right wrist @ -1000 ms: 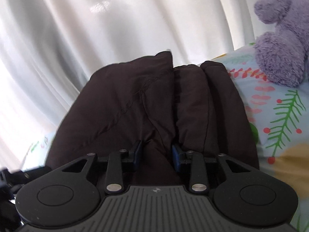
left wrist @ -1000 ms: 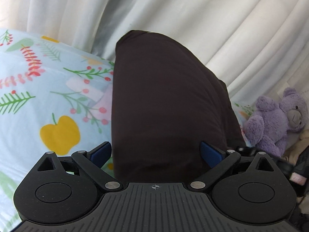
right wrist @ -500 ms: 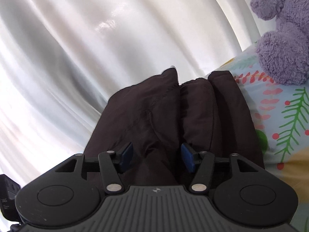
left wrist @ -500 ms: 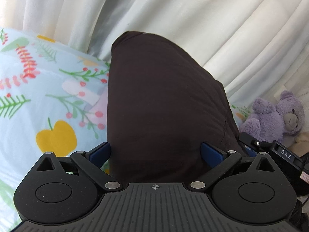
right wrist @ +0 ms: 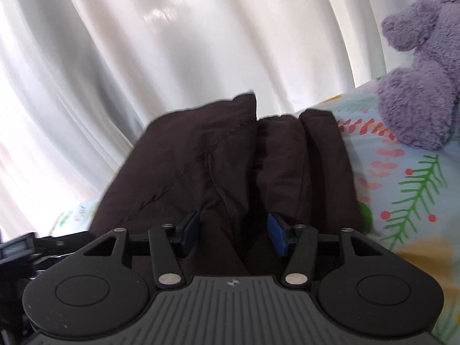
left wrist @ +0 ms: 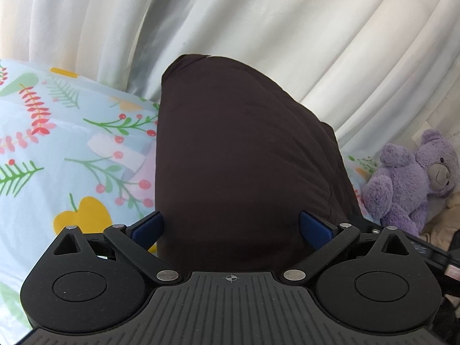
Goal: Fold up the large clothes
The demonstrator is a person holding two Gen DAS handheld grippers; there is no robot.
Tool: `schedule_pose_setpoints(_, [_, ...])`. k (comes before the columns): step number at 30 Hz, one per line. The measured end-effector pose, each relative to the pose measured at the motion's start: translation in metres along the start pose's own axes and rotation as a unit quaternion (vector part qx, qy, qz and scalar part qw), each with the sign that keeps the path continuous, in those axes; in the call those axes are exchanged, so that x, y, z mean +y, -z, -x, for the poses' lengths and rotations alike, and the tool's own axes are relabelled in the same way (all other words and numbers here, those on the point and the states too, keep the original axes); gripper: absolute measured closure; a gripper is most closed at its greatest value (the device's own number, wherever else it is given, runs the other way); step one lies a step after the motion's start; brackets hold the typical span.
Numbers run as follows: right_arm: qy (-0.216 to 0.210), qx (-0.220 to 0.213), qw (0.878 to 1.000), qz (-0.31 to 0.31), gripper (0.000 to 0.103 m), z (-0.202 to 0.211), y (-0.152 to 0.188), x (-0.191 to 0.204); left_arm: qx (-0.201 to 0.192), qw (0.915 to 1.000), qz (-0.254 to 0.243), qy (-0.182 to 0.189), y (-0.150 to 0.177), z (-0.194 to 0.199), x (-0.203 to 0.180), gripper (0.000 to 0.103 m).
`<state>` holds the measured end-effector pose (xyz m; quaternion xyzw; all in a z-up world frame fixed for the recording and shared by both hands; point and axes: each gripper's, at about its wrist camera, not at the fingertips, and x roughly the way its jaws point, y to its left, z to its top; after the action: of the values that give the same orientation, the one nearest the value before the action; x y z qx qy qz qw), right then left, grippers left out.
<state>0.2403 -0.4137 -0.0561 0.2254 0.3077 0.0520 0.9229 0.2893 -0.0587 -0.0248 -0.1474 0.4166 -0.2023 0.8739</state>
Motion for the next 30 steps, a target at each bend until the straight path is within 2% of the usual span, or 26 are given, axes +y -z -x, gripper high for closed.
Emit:
schedule_pose_setpoints(2, [0.007, -0.015, 1.0, -0.003, 0.024, 0.014, -0.001, -0.008, 0.0, 1.0, -0.004, -0.001, -0.001, 0.002, -0.001, 0.0])
schedule_pose_setpoints(3, [0.012, -0.02, 1.0, -0.008, 0.023, 0.019, -0.001, -0.013, -0.001, 1.0, -0.005, 0.0, -0.001, 0.002, -0.001, 0.0])
schedule_pose_setpoints(7, [0.016, -0.019, 0.998, -0.063, 0.022, 0.029, -0.002, -0.04, 0.003, 1.0, -0.001, 0.003, -0.002, 0.002, -0.001, 0.0])
schedule_pose_setpoints(12, [-0.012, -0.007, 0.991, -0.135, 0.022, 0.031, 0.008, -0.066, 0.005, 1.0, -0.001, -0.001, -0.003, 0.001, -0.004, 0.0])
schedule_pose_setpoints(18, [-0.082, -0.005, 0.982, -0.169, 0.021, 0.033, 0.015, -0.063, 0.009, 0.9999, 0.004, 0.002, -0.002, 0.005, -0.004, 0.0])
schedule_pose_setpoints(22, [-0.099, 0.023, 0.978, -0.184, 0.02, 0.032, 0.019, -0.063, 0.029, 0.9995, 0.012, 0.01, 0.001, 0.014, -0.001, 0.0])
schedule_pose_setpoints(26, [-0.129, 0.054, 0.971, -0.196, 0.02, 0.035, 0.041, -0.059, 0.035, 0.9983, 0.001, 0.047, 0.017, 0.041, 0.002, 0.0])
schedule_pose_setpoints(30, [-0.169, 0.058, 0.954, -0.239, 0.022, 0.036, 0.068, -0.058, 0.055, 0.9972, -0.024, 0.045, 0.05, 0.06, 0.001, 0.0])
